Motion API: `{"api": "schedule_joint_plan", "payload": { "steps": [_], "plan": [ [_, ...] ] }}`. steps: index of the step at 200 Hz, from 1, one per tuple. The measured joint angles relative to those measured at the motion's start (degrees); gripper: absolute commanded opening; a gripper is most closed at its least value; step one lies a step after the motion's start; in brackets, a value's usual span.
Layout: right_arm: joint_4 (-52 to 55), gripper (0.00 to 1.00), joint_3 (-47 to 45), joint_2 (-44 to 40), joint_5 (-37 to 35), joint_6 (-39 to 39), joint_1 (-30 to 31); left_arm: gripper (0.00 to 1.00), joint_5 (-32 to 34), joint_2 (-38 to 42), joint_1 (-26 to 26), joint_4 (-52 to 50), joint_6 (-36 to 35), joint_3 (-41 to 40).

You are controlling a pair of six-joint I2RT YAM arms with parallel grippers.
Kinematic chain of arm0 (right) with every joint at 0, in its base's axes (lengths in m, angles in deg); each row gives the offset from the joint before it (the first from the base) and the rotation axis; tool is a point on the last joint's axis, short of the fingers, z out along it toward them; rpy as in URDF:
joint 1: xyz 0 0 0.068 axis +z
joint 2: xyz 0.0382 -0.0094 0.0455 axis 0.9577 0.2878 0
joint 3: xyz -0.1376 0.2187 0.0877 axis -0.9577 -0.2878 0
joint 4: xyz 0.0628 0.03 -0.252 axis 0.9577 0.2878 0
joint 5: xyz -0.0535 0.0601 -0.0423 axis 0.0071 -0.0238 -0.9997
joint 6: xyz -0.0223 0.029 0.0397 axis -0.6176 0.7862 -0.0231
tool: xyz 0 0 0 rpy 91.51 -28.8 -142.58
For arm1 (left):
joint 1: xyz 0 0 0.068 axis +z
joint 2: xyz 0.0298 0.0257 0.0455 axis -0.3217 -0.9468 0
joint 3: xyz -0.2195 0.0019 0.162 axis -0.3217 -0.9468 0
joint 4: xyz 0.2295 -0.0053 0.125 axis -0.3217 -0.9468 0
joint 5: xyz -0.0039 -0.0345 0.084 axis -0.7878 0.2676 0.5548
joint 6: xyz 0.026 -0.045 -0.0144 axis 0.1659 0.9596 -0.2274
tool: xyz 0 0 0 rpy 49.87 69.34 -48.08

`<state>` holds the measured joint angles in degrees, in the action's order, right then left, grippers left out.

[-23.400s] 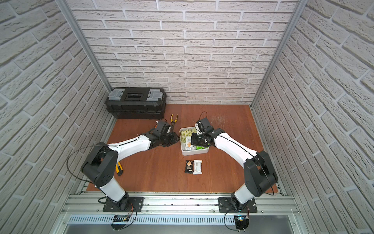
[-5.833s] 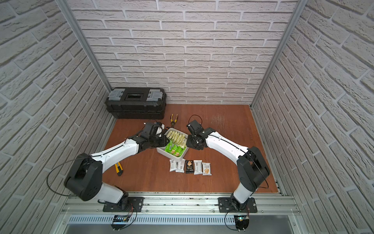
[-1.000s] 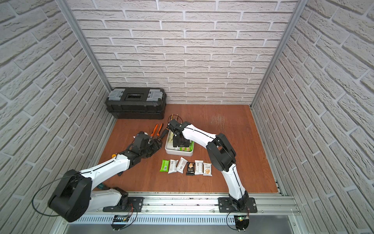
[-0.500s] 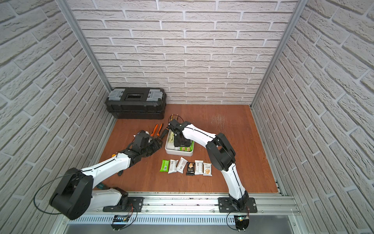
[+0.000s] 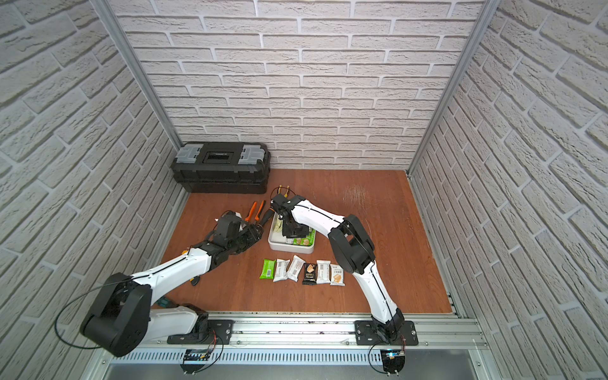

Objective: Take the cookies out of the storage box
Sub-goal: Pick up the cookie from the storage box.

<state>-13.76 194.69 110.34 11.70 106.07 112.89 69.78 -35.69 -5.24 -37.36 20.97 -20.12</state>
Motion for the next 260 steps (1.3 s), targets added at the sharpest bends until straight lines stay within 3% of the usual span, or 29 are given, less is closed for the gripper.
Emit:
{"api": "schedule_joint_plan", "payload": {
  "steps": [32, 71, 148, 205, 260],
  "plan": [
    [2.8, 0.14, 1.8, 0.2, -2.4, -0.2, 0.1, 0.59, 0.0, 0.0, 0.3, 0.0, 0.0, 0.0],
    [4.8, 0.04, 3.0, 0.2, -3.4, -0.3, 0.2, 0.59, 0.0, 0.0, 0.4, 0.0, 0.0, 0.0],
    [1.9, 0.02, 0.0, -3.2, 0.7, 0.1, 0.1, 0.59, 0.0, 0.9, 0.5, 0.0, 0.0, 0.0],
    [-3.9, 0.02, -6.6, -15.5, 3.1, 0.2, -0.3, 0.58, 0.0, 2.3, 0.6, 0.0, -0.4, 0.0],
    [-9.3, 0.02, -23.6, -33.0, 5.9, -0.7, -5.1, 0.58, 0.0, 2.6, 0.0, -0.6, -2.3, 0.2]
  ]
}}
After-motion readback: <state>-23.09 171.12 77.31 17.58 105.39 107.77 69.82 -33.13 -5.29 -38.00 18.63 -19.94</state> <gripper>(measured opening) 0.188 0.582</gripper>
